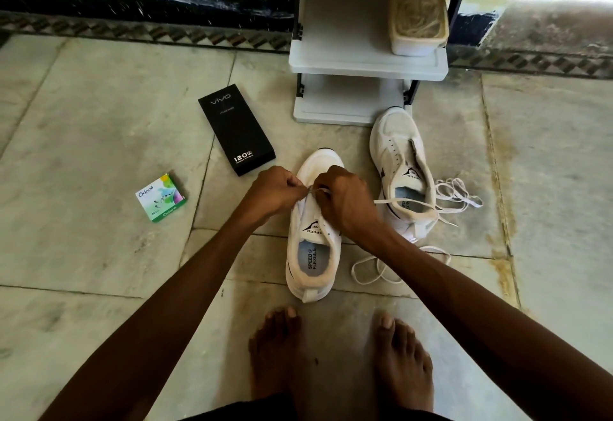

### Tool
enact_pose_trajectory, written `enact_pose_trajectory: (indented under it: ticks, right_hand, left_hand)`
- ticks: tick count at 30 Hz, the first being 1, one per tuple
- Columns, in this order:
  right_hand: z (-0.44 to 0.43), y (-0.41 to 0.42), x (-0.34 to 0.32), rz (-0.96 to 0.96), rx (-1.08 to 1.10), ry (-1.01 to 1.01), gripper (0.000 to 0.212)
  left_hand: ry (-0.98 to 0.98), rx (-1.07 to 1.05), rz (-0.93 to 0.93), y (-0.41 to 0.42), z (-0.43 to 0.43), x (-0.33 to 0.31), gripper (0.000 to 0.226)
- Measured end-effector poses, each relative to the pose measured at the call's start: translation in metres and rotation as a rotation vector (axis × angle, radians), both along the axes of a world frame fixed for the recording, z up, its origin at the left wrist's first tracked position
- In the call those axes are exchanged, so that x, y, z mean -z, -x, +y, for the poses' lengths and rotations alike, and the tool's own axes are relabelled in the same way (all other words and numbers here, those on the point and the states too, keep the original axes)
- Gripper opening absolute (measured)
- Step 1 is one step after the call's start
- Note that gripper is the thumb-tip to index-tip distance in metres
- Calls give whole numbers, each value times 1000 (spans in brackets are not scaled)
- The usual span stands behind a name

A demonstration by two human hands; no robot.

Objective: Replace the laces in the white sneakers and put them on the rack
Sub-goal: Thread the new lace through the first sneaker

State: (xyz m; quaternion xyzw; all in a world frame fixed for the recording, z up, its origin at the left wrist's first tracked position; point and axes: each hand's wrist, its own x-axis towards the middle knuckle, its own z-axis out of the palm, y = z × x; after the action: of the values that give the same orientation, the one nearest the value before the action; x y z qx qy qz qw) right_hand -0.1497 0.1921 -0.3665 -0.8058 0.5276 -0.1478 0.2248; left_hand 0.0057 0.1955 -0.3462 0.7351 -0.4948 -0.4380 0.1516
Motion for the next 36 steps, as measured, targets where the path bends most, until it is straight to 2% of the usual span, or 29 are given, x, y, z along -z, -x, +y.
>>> enact_pose_trajectory:
  ticks: [3,10,18,29,36]
  right_hand:
    - [5,-2,2,-46,27,-14,15]
    - [12,-6,5,-39,88,4,13]
    - [13,-4,9,-112,120,5,15]
    - [10,-6,5,-23,44,28,18]
    - [12,-11,2,71,44,51,21]
  left_hand:
    - [26,11,-28,2,1,1,16]
    - [-64,-55,141,-6,1,-1,21]
    - [-67,-102,265,-13,5,7,13]
    - [-177,-91,379,-21,1,9,22]
    - [-222,2,393,-25,-5,5,22]
